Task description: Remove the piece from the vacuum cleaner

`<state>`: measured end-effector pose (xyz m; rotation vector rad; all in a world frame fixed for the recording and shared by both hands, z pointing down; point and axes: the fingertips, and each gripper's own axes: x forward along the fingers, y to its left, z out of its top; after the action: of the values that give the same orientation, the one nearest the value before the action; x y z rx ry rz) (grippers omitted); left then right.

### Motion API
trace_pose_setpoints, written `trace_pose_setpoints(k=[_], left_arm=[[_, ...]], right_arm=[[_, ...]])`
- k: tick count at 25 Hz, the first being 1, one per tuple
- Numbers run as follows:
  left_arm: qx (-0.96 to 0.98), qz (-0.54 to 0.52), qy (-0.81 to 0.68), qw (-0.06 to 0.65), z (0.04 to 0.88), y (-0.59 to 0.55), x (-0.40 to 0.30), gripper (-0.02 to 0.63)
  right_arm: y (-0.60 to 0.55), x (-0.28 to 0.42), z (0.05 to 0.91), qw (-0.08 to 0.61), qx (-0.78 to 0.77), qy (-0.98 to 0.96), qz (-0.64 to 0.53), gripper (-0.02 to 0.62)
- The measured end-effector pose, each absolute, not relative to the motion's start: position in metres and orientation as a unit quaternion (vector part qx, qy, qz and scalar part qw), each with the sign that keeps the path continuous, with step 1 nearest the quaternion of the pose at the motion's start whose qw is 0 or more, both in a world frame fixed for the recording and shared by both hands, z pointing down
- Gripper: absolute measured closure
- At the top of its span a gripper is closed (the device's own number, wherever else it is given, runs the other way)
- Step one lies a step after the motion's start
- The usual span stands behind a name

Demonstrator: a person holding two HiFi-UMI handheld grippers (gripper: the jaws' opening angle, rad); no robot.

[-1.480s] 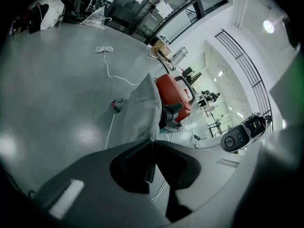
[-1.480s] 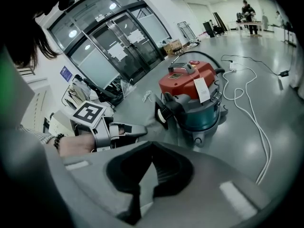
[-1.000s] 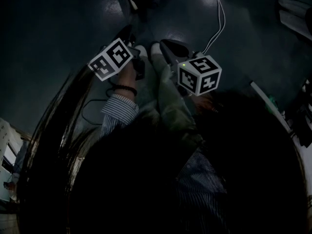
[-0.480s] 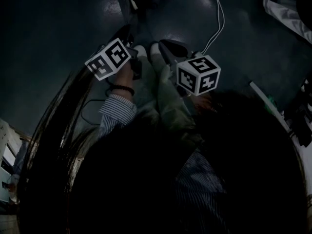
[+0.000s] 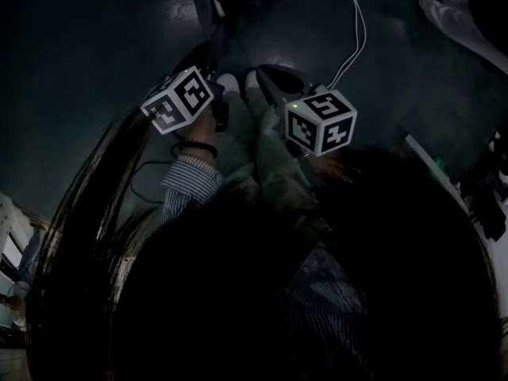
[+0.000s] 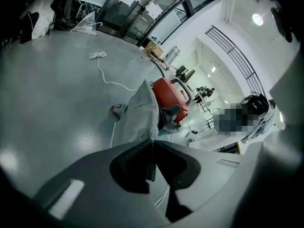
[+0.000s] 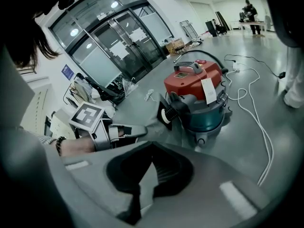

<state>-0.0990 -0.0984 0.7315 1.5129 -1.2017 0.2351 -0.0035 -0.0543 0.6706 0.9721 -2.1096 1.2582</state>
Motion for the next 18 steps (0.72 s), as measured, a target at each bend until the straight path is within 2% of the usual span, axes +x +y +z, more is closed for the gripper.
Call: trace_pose_setpoints(k=[18], left_arm=[[0.626, 0.095, -0.521, 0.572, 0.742, -0.093, -0.106, 0.575]], right_arm=[[-0.063, -0.006, 0.671, 0.25, 0.35, -0.775, 0.462, 0.594]])
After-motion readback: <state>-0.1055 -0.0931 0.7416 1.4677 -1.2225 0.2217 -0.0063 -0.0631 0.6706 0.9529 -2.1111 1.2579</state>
